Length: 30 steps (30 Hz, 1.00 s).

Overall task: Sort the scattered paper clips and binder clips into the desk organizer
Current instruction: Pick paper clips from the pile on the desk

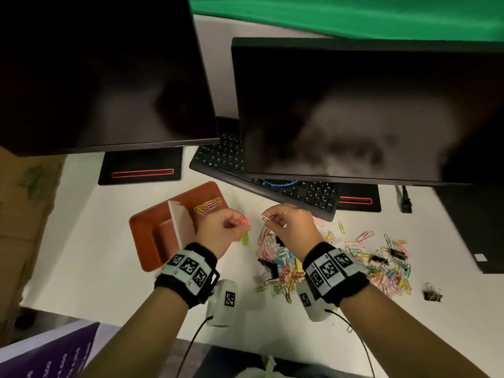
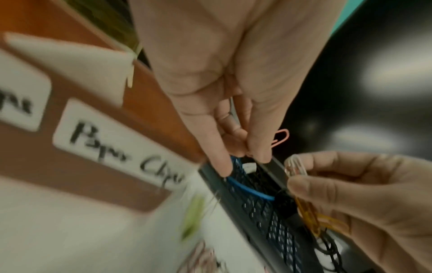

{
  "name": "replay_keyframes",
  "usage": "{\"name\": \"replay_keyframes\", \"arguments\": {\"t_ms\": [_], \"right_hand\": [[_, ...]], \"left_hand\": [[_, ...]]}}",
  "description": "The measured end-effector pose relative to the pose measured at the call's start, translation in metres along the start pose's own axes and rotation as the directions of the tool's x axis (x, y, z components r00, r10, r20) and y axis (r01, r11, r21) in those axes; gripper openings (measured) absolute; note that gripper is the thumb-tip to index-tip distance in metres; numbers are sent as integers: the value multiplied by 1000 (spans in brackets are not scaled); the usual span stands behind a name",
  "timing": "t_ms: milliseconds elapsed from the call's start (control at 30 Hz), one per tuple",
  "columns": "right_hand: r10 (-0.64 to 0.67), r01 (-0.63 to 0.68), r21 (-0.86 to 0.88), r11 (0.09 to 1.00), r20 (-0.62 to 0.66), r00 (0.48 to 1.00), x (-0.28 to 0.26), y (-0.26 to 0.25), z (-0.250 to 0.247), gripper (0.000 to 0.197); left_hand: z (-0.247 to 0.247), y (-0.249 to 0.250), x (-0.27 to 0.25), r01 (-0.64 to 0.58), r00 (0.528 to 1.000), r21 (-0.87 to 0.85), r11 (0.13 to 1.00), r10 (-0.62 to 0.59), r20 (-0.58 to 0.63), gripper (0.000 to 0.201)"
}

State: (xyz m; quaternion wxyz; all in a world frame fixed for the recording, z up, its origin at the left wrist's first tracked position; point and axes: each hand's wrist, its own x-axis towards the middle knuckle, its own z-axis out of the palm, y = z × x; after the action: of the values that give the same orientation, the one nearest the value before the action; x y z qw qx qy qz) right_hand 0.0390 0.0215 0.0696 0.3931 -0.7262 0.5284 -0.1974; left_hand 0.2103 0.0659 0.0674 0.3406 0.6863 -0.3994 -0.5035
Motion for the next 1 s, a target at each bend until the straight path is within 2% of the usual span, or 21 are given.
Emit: {"name": "replay_keyframes", "arguments": {"t_ms": [67, 133, 200, 267, 400, 467, 567, 633, 700, 767, 833, 900, 1000], "right_hand": [[-24, 24, 20, 1000, 3, 1000, 2, -13, 5, 16], [-70, 68, 58, 996, 23, 997, 7, -32, 16, 17], [-126, 122, 93, 988, 39, 991, 16, -52, 34, 18], [-152, 147, 92, 985, 52, 987, 27, -66, 54, 19], [-14, -3, 154, 988, 111, 994, 41, -68, 77, 29], [-10, -8, 237, 971, 75, 997, 36, -59, 72, 29], [-53, 57, 203, 978, -28, 998, 16, -27, 49, 18], [14, -3, 134, 991, -82, 997, -2, 8, 27, 13], [130, -127, 40, 991, -101, 986, -17, 47, 6, 16], [222, -229, -86, 970, -76, 972, -28, 80, -10, 24], [279, -274, -188, 943, -3, 960, -32, 101, -21, 32], [300, -275, -245, 930, 73, 951, -31, 113, -23, 38], [255, -198, -337, 921, 134, 958, -28, 125, -21, 46]], "left_hand": [[-18, 1, -4, -18, 998, 79, 997, 23, -59, 14], [-42, 0, -8, 21, 991, 194, 981, 6, -134, 9], [-63, -4, -10, 67, 977, 256, 964, -12, -211, 12], [-75, -5, -10, 92, 965, 221, 971, -32, -260, 19], [-79, -7, -12, 129, 949, 296, 946, -31, -315, 29], [-72, -3, -16, 59, 965, 272, 960, 16, -263, 32], [-41, 5, -22, -75, 986, 260, 963, 111, -125, 24], [-13, 6, -20, -136, 987, 227, 964, 150, -48, 23], [15, 2, -11, -167, 985, 259, 951, 169, 13, 25], [39, -2, 1, -178, 984, 355, 918, 160, 79, 31], [57, -5, 13, -176, 983, 449, 876, 136, 120, 39], [70, -10, 25, -129, 989, 532, 837, 70, 130, 44], [79, -18, 36, -52, 988, 640, 767, -54, 145, 51]]}}
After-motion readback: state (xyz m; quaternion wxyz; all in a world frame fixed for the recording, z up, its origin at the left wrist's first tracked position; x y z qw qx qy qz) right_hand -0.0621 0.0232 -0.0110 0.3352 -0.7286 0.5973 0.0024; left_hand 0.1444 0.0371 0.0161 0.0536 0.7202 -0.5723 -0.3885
